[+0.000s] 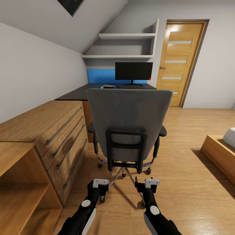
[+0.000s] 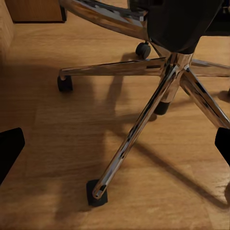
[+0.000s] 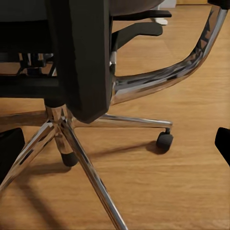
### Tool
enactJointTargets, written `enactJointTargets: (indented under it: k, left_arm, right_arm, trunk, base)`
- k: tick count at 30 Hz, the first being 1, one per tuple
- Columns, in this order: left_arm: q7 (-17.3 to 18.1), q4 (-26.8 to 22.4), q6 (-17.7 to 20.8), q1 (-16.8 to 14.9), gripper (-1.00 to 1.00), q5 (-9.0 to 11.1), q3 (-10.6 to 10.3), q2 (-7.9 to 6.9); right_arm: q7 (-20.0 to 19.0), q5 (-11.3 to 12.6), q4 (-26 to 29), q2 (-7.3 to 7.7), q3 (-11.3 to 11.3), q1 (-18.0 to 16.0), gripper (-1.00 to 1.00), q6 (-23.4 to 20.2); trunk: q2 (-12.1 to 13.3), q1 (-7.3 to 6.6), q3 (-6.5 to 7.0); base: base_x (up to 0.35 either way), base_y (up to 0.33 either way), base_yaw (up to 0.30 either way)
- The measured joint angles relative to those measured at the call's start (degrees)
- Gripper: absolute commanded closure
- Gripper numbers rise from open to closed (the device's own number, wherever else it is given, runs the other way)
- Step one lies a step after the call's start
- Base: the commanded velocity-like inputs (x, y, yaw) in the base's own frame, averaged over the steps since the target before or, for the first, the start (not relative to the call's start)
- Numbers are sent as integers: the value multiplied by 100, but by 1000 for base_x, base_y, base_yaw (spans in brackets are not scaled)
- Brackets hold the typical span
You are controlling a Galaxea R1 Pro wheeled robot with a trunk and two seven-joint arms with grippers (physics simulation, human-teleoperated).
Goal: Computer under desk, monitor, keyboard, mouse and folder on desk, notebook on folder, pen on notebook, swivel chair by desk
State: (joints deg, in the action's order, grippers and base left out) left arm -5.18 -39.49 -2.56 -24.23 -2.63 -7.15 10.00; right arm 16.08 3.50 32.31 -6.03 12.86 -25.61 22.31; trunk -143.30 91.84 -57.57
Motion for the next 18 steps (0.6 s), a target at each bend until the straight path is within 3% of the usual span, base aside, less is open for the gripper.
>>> enactJointTargets:
  k: [18]
  left_arm:
    - [4,-333,-4,0,-100,0,21,0]
  right_arm:
    - [33,-9,-1,-8,-3,0,-100,17]
  trunk:
    - [0,0,0]
  base:
    - [0,0,0]
